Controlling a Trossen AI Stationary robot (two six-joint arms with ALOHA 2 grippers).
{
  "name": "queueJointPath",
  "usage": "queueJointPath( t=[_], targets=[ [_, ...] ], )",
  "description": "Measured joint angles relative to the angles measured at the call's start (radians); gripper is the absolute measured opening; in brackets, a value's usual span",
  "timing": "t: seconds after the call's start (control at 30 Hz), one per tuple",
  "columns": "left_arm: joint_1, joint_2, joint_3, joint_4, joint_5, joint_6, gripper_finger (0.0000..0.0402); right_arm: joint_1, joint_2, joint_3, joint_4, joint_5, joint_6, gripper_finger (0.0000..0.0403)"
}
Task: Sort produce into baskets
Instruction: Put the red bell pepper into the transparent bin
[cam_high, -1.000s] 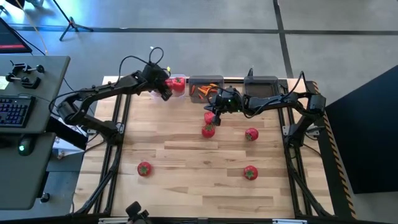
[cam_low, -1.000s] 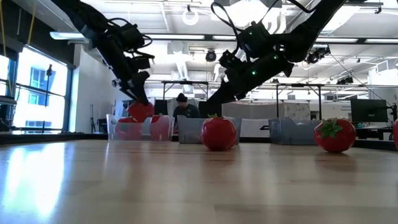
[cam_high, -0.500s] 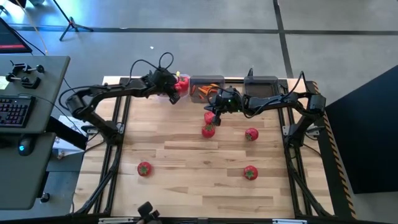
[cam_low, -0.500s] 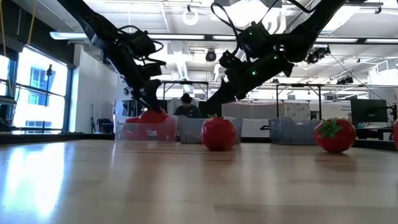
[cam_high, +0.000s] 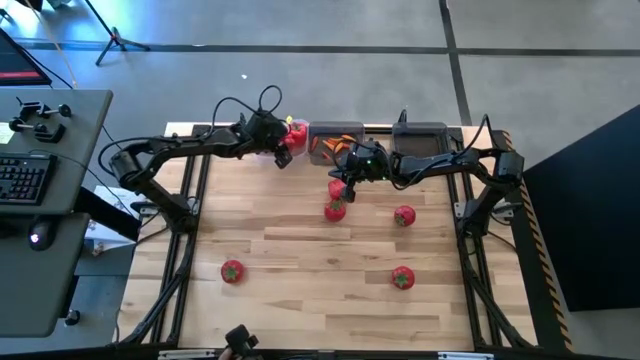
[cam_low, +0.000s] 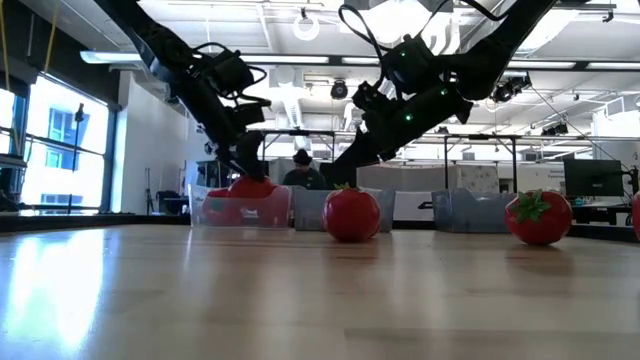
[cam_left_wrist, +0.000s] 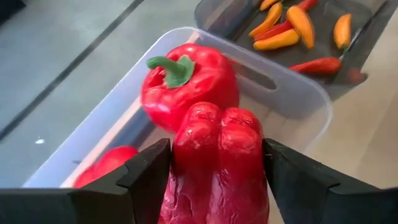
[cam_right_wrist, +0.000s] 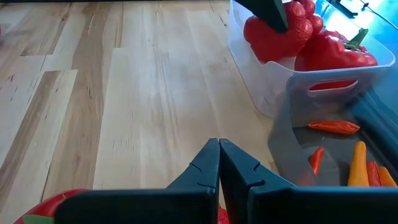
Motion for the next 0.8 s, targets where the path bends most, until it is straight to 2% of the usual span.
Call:
queueJointPath(
  t=[0.13,0.43,0.6,0.8],
  targets=[
    [0.0,-0.024,-0.001,-0.019,-0.049,0.071,0.0239,0.0,0.0,0.0,-0.001,0.0,0.0,0.0],
    [0.002,-0.039,0.002,-0.147,-0.023,0.186,0.0229,0.0,0.0,0.0,-0.003,0.0,0.0,0.0],
    [0.011,-0.035,0.003,-0.18,-0.02,0.158,0.0191,0.0,0.0,0.0,-0.002,0.0,0.0,0.0],
    [0.04,-0.015,0.005,-0.215,-0.007,0.152,0.0113,0.0,0.0,0.0,-0.003,0.0,0.0,0.0]
  ],
)
